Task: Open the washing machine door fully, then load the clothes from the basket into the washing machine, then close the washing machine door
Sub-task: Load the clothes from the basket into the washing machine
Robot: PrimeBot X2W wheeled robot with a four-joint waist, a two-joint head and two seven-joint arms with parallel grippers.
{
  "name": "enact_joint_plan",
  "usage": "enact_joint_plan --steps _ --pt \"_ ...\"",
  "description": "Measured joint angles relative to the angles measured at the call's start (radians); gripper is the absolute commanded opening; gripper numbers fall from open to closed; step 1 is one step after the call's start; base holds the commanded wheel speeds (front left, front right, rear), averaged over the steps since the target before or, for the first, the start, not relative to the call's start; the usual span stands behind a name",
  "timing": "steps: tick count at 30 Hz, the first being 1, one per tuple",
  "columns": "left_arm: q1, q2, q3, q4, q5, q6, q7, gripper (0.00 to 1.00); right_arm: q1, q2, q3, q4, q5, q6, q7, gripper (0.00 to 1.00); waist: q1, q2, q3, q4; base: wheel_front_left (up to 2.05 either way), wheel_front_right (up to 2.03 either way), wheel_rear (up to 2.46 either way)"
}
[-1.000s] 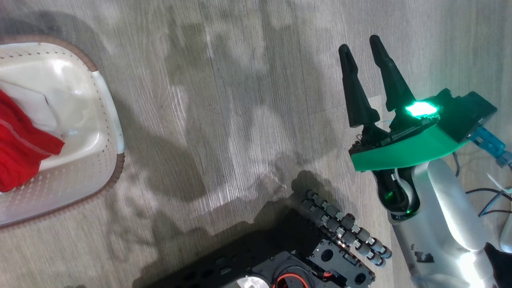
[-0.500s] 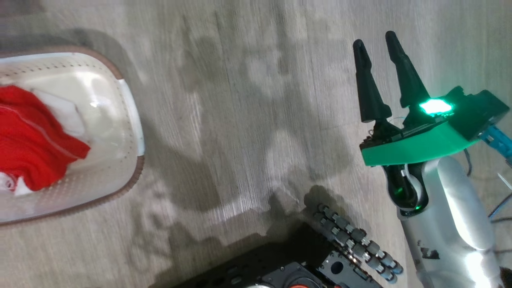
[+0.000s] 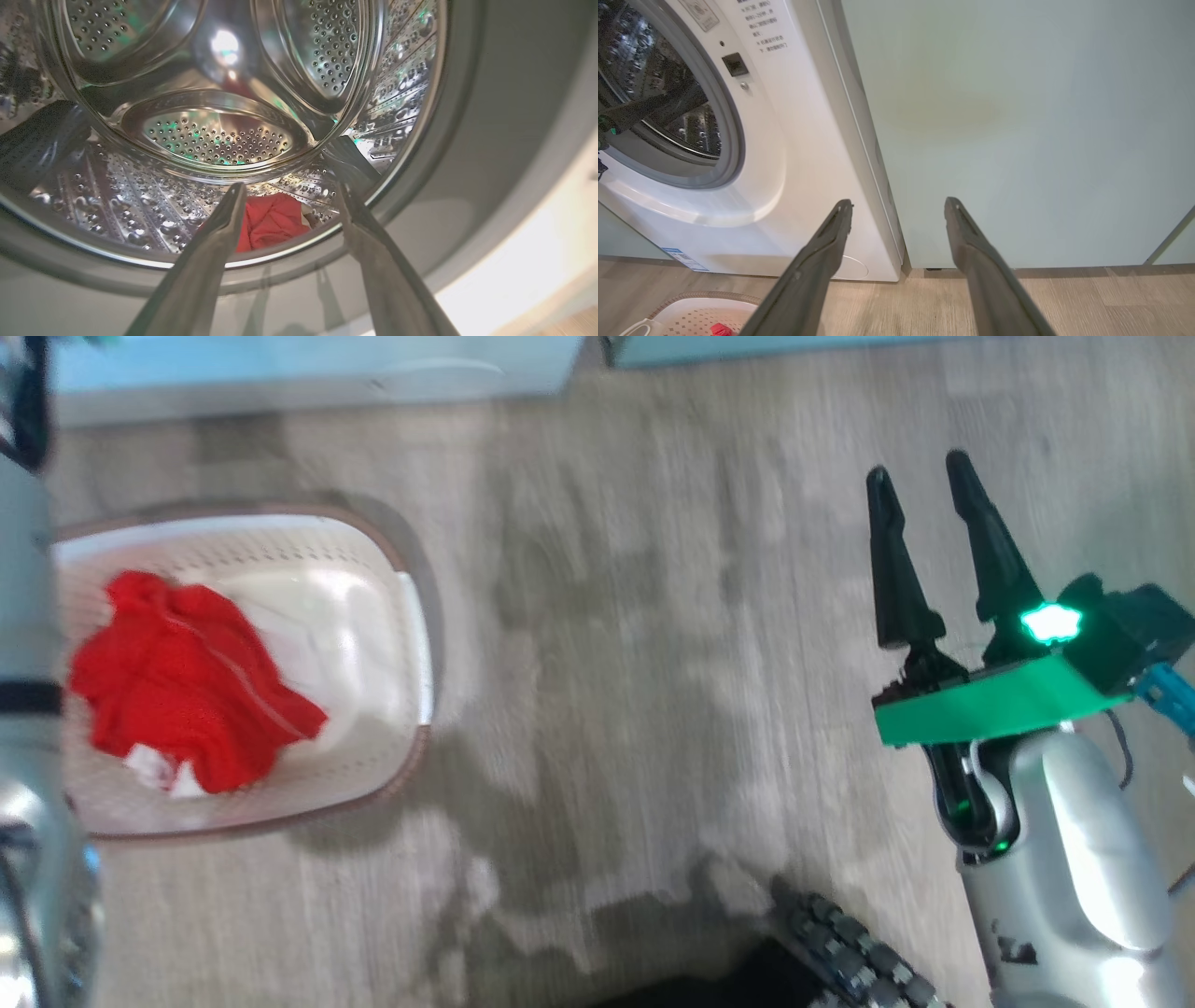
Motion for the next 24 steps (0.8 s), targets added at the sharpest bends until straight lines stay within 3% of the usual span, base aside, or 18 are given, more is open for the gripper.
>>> enact_joint_plan --steps 18,24 --pt "0.563 -0.175 0.020 -0.299 -0.007 -0.007 0.000 1.00 0.148 -0.029 -0.065 0.022 -0.026 0.000 0.000 1.00 -0.0001 0.0000 -0.311 0.170 0.00 0.00 0.00" --pt "0.722 -0.209 0.024 -0.388 0.003 -0.007 0.001 1.00 0.193 -0.034 -0.083 0.018 -0.031 0.000 0.000 1.00 -0.0001 0.0000 -0.384 0.233 0.00 0.00 0.00"
